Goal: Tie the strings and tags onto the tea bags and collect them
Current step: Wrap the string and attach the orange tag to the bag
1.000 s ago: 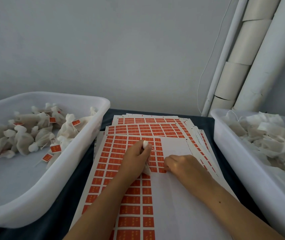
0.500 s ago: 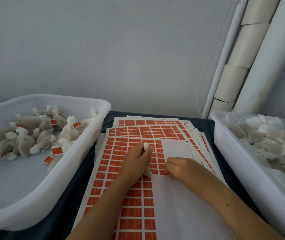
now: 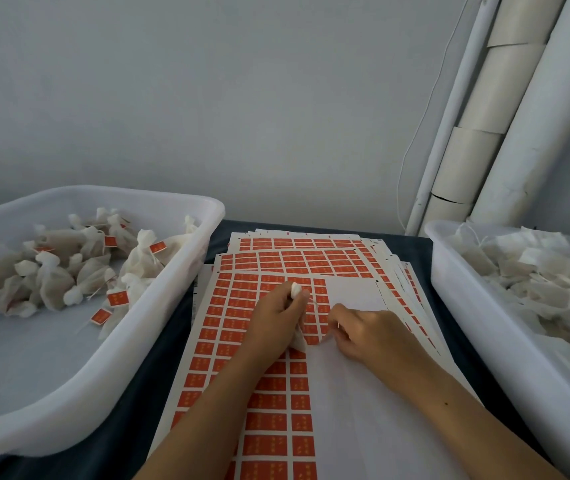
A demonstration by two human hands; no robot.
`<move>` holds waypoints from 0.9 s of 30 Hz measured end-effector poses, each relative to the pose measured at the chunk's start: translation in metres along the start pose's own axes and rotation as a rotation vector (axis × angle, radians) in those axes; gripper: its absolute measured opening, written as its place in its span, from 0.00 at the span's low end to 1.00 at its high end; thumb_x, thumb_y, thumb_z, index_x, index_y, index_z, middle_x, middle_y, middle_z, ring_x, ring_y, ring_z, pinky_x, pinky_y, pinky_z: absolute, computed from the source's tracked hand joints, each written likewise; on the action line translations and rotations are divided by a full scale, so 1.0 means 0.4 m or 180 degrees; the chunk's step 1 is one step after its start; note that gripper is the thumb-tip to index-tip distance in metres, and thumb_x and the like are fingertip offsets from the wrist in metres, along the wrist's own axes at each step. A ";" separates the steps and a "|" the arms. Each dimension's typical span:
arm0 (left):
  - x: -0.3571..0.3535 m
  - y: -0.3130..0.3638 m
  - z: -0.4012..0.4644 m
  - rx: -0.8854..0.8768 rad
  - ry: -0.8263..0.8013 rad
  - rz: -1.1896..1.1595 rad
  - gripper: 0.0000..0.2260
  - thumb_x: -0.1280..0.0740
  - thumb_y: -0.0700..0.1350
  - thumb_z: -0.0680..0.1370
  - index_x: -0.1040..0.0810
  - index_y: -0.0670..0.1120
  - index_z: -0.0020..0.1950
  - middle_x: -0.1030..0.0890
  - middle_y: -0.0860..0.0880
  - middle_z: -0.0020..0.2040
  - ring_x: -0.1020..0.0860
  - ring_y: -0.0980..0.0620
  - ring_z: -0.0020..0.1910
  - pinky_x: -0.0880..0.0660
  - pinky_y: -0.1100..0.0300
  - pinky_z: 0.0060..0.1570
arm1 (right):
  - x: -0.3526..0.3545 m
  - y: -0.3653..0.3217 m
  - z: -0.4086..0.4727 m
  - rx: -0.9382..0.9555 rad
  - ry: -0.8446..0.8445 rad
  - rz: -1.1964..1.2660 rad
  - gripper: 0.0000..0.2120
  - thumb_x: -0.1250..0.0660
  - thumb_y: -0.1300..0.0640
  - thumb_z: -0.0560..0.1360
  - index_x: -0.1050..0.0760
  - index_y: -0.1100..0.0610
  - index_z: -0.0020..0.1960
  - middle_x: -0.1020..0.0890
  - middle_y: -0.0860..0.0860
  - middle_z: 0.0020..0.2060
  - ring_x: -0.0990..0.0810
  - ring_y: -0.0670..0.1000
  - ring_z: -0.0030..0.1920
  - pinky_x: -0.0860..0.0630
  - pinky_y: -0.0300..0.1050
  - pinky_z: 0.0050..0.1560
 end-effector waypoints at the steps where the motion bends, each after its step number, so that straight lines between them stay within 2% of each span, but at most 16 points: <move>1: 0.002 0.000 0.000 0.0009 0.0016 0.0010 0.13 0.42 0.49 0.81 0.28 0.48 0.38 0.24 0.50 0.34 0.26 0.56 0.32 0.28 0.68 0.34 | -0.005 0.006 0.000 -0.0103 -0.0033 0.0130 0.14 0.23 0.55 0.63 0.20 0.58 0.46 0.15 0.49 0.39 0.18 0.48 0.29 0.25 0.31 0.34; 4: 0.005 -0.001 0.001 0.0060 0.0039 -0.0065 0.14 0.41 0.49 0.81 0.28 0.48 0.36 0.24 0.51 0.32 0.26 0.59 0.29 0.29 0.71 0.32 | -0.029 0.038 -0.005 -0.0615 -0.0176 0.0736 0.12 0.33 0.51 0.74 0.25 0.54 0.56 0.18 0.45 0.48 0.17 0.47 0.40 0.28 0.27 0.45; 6: 0.002 0.000 -0.001 0.0093 0.0018 -0.0195 0.13 0.41 0.48 0.81 0.28 0.48 0.37 0.23 0.53 0.32 0.24 0.62 0.27 0.29 0.74 0.30 | -0.047 0.058 -0.013 -0.0913 -0.0165 0.1173 0.09 0.36 0.49 0.76 0.28 0.49 0.55 0.21 0.40 0.50 0.19 0.43 0.44 0.29 0.24 0.47; 8: 0.000 0.001 -0.002 0.0148 -0.0005 -0.0336 0.12 0.40 0.47 0.81 0.26 0.48 0.38 0.22 0.53 0.33 0.22 0.62 0.29 0.28 0.74 0.31 | -0.054 0.072 -0.014 -0.1180 -0.0100 0.1568 0.05 0.36 0.49 0.75 0.29 0.46 0.51 0.21 0.38 0.49 0.20 0.40 0.44 0.27 0.25 0.48; 10: 0.002 0.004 -0.004 0.0185 -0.0008 -0.0465 0.12 0.40 0.45 0.80 0.25 0.47 0.37 0.22 0.53 0.31 0.23 0.61 0.28 0.28 0.74 0.29 | -0.059 0.090 -0.009 -0.1522 -0.0042 0.1826 0.05 0.34 0.48 0.74 0.28 0.46 0.46 0.21 0.38 0.43 0.20 0.41 0.40 0.24 0.29 0.45; 12: 0.013 0.001 -0.004 0.0254 0.0055 -0.0548 0.13 0.39 0.44 0.80 0.25 0.46 0.36 0.23 0.52 0.30 0.24 0.59 0.28 0.28 0.73 0.29 | -0.075 0.099 -0.002 -0.1807 -0.0161 0.1890 0.08 0.31 0.47 0.72 0.29 0.47 0.44 0.23 0.38 0.38 0.22 0.42 0.37 0.27 0.28 0.39; 16: 0.027 -0.009 -0.006 0.0421 0.0178 -0.0841 0.11 0.36 0.44 0.79 0.22 0.47 0.36 0.20 0.52 0.32 0.21 0.54 0.33 0.24 0.68 0.32 | -0.092 0.104 0.010 -0.2036 -0.0247 0.1801 0.10 0.29 0.51 0.71 0.30 0.48 0.47 0.26 0.39 0.39 0.25 0.41 0.37 0.31 0.26 0.37; 20: 0.036 -0.017 -0.008 0.0562 0.0256 -0.1211 0.07 0.34 0.46 0.77 0.20 0.46 0.42 0.17 0.51 0.37 0.19 0.55 0.35 0.24 0.67 0.32 | -0.084 0.125 0.007 -0.2344 0.0133 0.2244 0.07 0.30 0.57 0.73 0.27 0.48 0.46 0.24 0.42 0.40 0.23 0.42 0.37 0.28 0.27 0.36; 22: 0.042 -0.021 -0.007 0.0594 0.0264 -0.1261 0.06 0.34 0.46 0.77 0.20 0.47 0.42 0.18 0.50 0.36 0.20 0.56 0.33 0.25 0.67 0.31 | -0.059 0.136 0.008 -0.2443 0.0543 0.2399 0.07 0.31 0.59 0.74 0.26 0.48 0.47 0.23 0.43 0.41 0.22 0.42 0.38 0.26 0.28 0.37; 25: 0.043 -0.027 -0.003 0.0628 0.0246 -0.1353 0.05 0.36 0.43 0.79 0.21 0.47 0.45 0.18 0.50 0.37 0.21 0.56 0.32 0.24 0.64 0.34 | -0.005 0.163 0.007 -0.2540 0.1226 0.2557 0.07 0.32 0.58 0.75 0.25 0.48 0.51 0.23 0.41 0.44 0.20 0.44 0.42 0.23 0.34 0.42; 27: 0.047 -0.029 -0.001 0.0602 0.0249 -0.1392 0.05 0.37 0.41 0.79 0.23 0.48 0.49 0.18 0.50 0.37 0.21 0.54 0.33 0.23 0.62 0.35 | 0.018 0.180 0.003 -0.2618 0.1553 0.2694 0.07 0.32 0.57 0.74 0.24 0.47 0.50 0.23 0.38 0.42 0.19 0.43 0.40 0.24 0.33 0.40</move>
Point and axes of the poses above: each hand's wrist, its own z-axis towards the middle knuckle, its own x-axis out of the back of the hand, y = z × x, the point moved 10 cm from there along z, towards the middle knuckle
